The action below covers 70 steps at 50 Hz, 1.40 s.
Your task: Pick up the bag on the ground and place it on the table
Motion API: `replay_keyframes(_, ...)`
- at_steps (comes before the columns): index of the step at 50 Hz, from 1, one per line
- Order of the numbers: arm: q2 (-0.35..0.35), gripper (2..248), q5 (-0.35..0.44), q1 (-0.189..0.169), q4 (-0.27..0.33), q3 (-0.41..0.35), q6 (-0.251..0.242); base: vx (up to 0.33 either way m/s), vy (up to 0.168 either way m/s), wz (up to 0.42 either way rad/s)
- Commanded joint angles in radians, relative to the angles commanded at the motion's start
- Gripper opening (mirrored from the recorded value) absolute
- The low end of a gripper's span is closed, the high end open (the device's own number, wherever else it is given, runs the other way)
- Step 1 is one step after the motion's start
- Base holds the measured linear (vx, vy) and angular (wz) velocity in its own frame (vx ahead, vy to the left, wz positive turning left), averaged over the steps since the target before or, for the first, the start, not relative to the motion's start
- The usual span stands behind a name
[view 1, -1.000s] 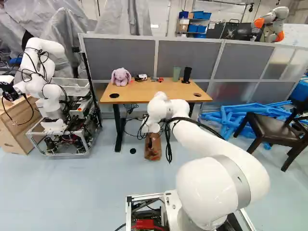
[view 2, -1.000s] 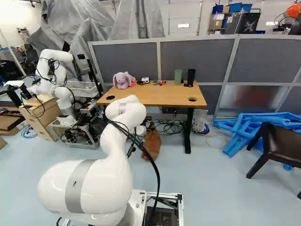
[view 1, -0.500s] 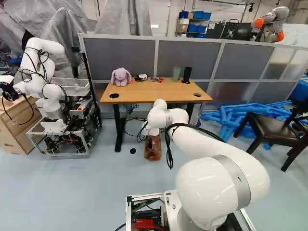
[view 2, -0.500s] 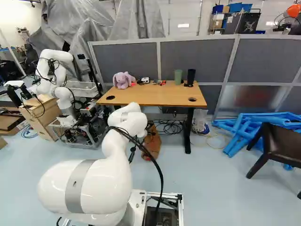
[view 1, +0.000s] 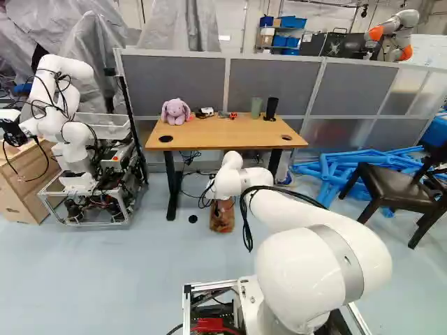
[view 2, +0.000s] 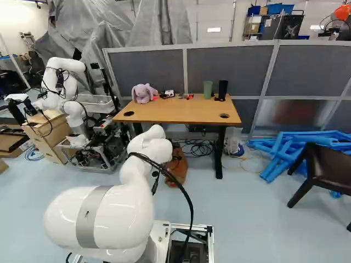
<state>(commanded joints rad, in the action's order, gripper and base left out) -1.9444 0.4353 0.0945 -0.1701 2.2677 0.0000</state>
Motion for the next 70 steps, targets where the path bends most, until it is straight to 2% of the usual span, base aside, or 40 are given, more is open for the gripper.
replay_keyframes(1,0.0,224,0.0,0.0,0.0,0.0,0.0,0.0,0.0,0.0)
replay_keyframes(5,-0.001,224,0.0,0.0,0.0,0.001,0.0,0.0,0.0,0.0)
replay_keyframes(6,-0.001,186,0.0,0.0,0.0,0.001,0.0,0.0,0.0,0.0)
replay_keyframes(10,-0.001,186,0.0,0.0,0.0,0.001,0.0,0.0,0.0,0.0)
replay_keyframes(11,-0.001,148,0.0,0.0,0.0,0.001,0.0,0.0,0.0,0.0)
replay_keyframes(15,-0.001,148,0.0,0.0,0.0,0.001,0.0,0.0,0.0,0.0)
replay_keyframes(16,-0.001,110,0.0,0.0,0.0,0.001,0.0,0.0,0.0,0.0)
replay_keyframes(21,-0.001,110,0.0,0.0,0.0,0.001,0.0,0.0,0.0,0.0)
replay_keyframes(22,-0.001,72,0.0,0.0,0.0,0.001,0.0,0.0,0.0,0.0)
replay_keyframes(26,-0.001,72,0.0,0.0,0.0,0.001,0.0,0.0,0.0,0.0)
replay_keyframes(27,-0.001,38,0.0,0.0,0.0,0.001,0.0,0.0,0.0,0.0)
replay_keyframes(31,-0.001,38,0.0,0.0,0.0,0.001,0.0,0.0,0.0,0.0)
replay_keyframes(32,-0.001,25,0.0,0.0,0.0,0.001,0.0,0.0,0.0,0.0)
replay_keyframes(47,0.009,25,0.0,0.0,0.0,-0.013,0.0,0.0,0.0,0.0)
replay_keyframes(70,0.162,25,0.0,0.008,0.0,-0.225,0.0,0.0,0.0,0.0)
